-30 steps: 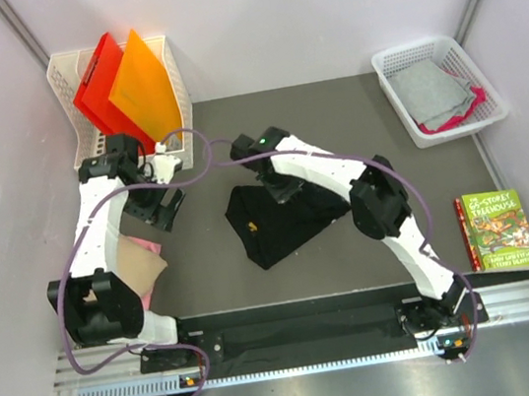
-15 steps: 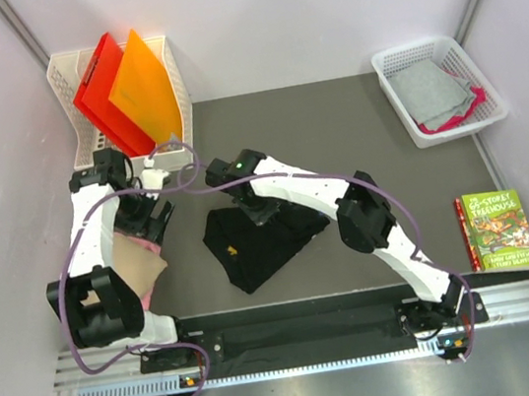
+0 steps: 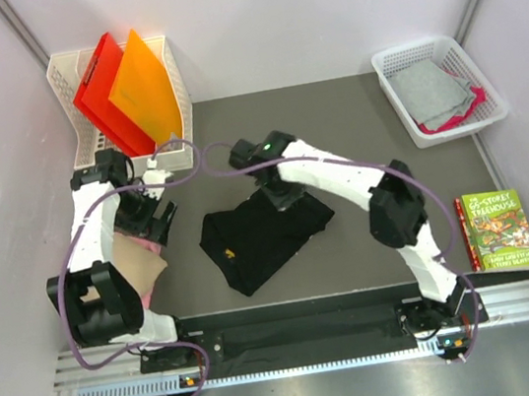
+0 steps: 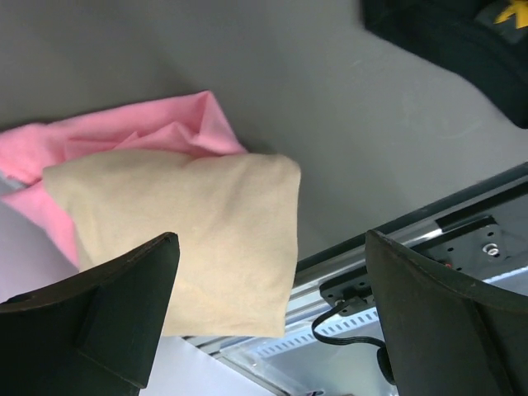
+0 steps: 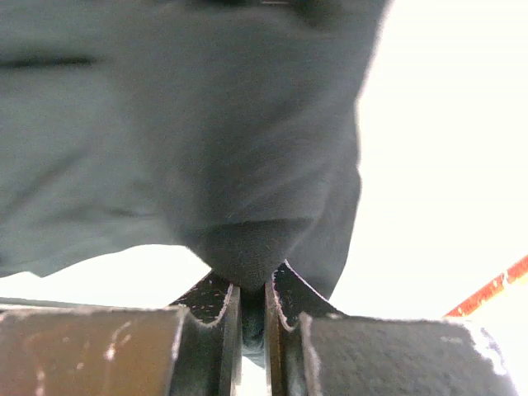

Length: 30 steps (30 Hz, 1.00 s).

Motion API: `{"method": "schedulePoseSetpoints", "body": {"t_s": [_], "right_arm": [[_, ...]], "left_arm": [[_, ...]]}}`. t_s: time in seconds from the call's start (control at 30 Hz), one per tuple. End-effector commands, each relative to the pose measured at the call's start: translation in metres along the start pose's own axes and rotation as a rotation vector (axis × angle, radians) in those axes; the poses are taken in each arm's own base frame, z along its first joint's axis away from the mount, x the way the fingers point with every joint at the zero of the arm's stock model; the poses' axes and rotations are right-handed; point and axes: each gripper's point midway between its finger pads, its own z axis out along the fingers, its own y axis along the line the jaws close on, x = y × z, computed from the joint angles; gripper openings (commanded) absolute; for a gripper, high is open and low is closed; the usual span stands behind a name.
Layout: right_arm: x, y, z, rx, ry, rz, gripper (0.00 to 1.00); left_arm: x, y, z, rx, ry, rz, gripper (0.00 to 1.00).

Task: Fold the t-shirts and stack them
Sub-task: Fold the long partially folded tshirt into a neat square

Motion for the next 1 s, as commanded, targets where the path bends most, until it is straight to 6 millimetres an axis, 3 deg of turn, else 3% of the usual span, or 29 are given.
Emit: {"method": "schedulePoseSetpoints", "body": {"t_s": [0.0, 0.1, 0.23, 0.33, 0.5, 0.63, 0.77, 0.97], "right_arm": [[-0.003, -0.092, -0.014, 0.050, -0.028, 0.201, 0.00], [-0.005, -0.116, -0.012, 0.049, -0.026, 0.239, 0.00], [-0.010, -0.124, -0.012, 0.053, -0.029, 0.239, 0.00], [-0.014, -0.129, -0.005, 0.058, -0.021, 0.244, 0.00], [-0.011, -0.146, 0.013, 0.073, 0.011, 0.276, 0.00], [0.001, -0.170, 0.025, 0.094, 0.034, 0.319, 0.00], [0.012, -0.195, 0.030, 0.115, 0.052, 0.363, 0.00], [0.006, -0.220, 0.012, 0.149, 0.014, 0.393, 0.00]], "left_arm": [[-0.012, -0.027, 0.000, 0.123, -0.019, 0.046, 0.99], [-0.014, -0.060, 0.017, 0.139, 0.041, 0.156, 0.99], [-0.023, -0.104, 0.040, 0.141, 0.108, 0.307, 0.99], [-0.024, -0.117, 0.055, 0.162, 0.159, 0.325, 0.99], [-0.007, -0.114, 0.086, 0.124, 0.251, 0.348, 0.99], [-0.012, -0.108, 0.111, 0.099, 0.293, 0.341, 0.99], [-0.032, -0.111, 0.130, 0.077, 0.291, 0.341, 0.99], [-0.073, -0.127, 0.146, 0.056, 0.265, 0.364, 0.99]]}}
